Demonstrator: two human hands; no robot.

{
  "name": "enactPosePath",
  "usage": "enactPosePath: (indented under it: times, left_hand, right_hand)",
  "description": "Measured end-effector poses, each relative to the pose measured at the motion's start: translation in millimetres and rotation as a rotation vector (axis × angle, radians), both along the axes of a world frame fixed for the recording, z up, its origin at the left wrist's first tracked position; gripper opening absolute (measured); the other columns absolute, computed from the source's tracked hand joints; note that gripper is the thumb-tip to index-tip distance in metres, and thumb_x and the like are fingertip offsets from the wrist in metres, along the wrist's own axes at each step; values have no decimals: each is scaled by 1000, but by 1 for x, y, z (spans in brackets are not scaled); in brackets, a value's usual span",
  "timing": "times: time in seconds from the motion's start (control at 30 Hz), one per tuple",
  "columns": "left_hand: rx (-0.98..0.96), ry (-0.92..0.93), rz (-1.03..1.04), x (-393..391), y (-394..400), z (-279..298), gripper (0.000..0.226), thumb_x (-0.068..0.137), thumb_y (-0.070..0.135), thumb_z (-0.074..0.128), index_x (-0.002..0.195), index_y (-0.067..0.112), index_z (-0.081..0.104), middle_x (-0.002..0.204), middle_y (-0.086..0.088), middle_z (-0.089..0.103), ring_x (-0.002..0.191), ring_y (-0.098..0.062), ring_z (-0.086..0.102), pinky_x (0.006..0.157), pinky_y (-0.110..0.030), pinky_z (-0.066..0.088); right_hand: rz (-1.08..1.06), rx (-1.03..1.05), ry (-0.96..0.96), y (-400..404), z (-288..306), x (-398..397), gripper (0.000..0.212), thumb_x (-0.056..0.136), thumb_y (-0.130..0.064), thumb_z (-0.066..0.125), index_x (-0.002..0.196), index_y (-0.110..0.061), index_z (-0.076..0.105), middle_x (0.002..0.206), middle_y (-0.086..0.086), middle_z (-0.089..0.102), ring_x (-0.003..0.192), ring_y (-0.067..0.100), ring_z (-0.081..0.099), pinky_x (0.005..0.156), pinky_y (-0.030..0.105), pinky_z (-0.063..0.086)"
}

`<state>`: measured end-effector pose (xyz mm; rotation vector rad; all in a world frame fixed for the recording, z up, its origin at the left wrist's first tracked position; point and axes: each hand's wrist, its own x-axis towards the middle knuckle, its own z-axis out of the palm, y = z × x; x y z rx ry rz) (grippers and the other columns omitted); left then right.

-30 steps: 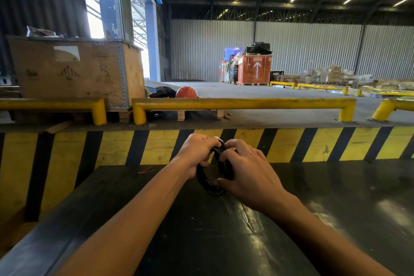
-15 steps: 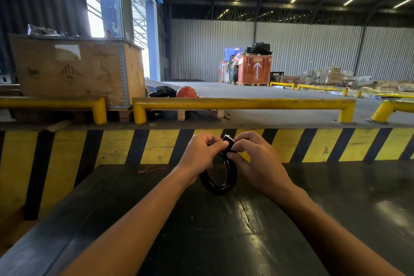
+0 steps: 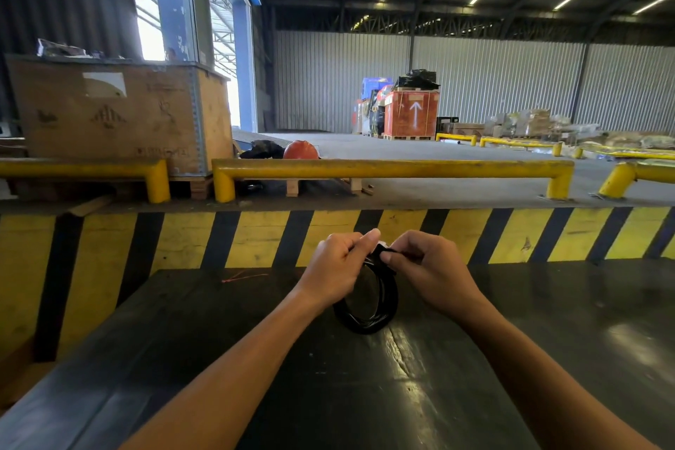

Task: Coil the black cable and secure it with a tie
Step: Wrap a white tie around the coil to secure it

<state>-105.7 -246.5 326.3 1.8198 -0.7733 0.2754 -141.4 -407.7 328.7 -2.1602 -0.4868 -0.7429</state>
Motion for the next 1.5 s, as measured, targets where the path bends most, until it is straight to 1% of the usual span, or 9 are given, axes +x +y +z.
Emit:
enactPosePath:
  times: [0.13,0.3,0.47,0.73,0.87,1.0,1.13,1.3,1.5]
  left_hand:
    - [2,53,-20,-1,1,-1,48,98,35,40,81,-6,57,48,5,40,37,-4,36,38,-17,29]
    - [18,113,-32,1,5,-5,49,99,33,38,90,-10,58,40,9,42,35,-3,37,37,-15,31]
    - [31,140,-29,4,4,-12,51,99,34,39,89,-12,58,43,9,41,34,-2,37,38,-12,31]
    - [9,159,-40,7,1,-7,45,98,35,41,87,-6,58,39,9,41,32,-2,36,36,-13,31]
    - [-36,246,-44,7,1,-14,36,92,38,53,87,3,60,56,4,49,46,-6,45,46,-18,41]
    - [-161,551,-179,3,10,-40,32,84,17,66,114,10,59,98,-3,63,83,-14,60,80,-31,51]
    - [-327,805,-217,-2,15,-85,36,85,3,61,120,9,56,105,-8,65,86,-16,66,87,-38,51]
    - [-420,933,-41,5,21,-135,36,85,0,61,120,10,56,97,-13,65,73,-18,63,69,-32,53]
    - [-221,1018,138,1,42,-185,35,82,3,68,115,9,58,96,-14,65,64,-17,60,61,-31,51]
  right_hand:
    - [21,89,-22,2,-6,2,19,79,-11,71,74,-23,56,72,-4,66,70,9,66,63,20,50]
    - [95,143,198,-1,-10,3,27,83,-18,67,107,-20,56,80,0,71,77,8,69,73,26,55]
    - [82,-43,186,-1,-19,1,12,88,-24,60,80,-25,68,68,-5,64,60,5,56,59,22,42]
    - [106,124,108,-3,-24,3,11,86,-23,62,86,-18,72,74,-2,70,70,13,66,64,29,54]
    - [66,220,61,-2,-30,4,11,86,-19,63,80,-15,71,71,4,70,69,17,65,61,26,53]
    - [-27,492,90,-7,-45,3,18,88,-20,59,78,-10,69,74,12,69,71,23,64,65,31,51]
    - [-53,634,325,-12,-92,-1,19,89,-20,58,77,-11,70,76,12,69,71,21,62,66,33,50]
    - [-122,664,750,-17,-170,-8,23,93,-17,53,88,2,65,75,10,60,62,15,54,55,24,41]
    - [-246,-39,1198,-42,-276,-38,20,82,-26,66,68,-19,53,80,5,57,73,16,54,61,26,41]
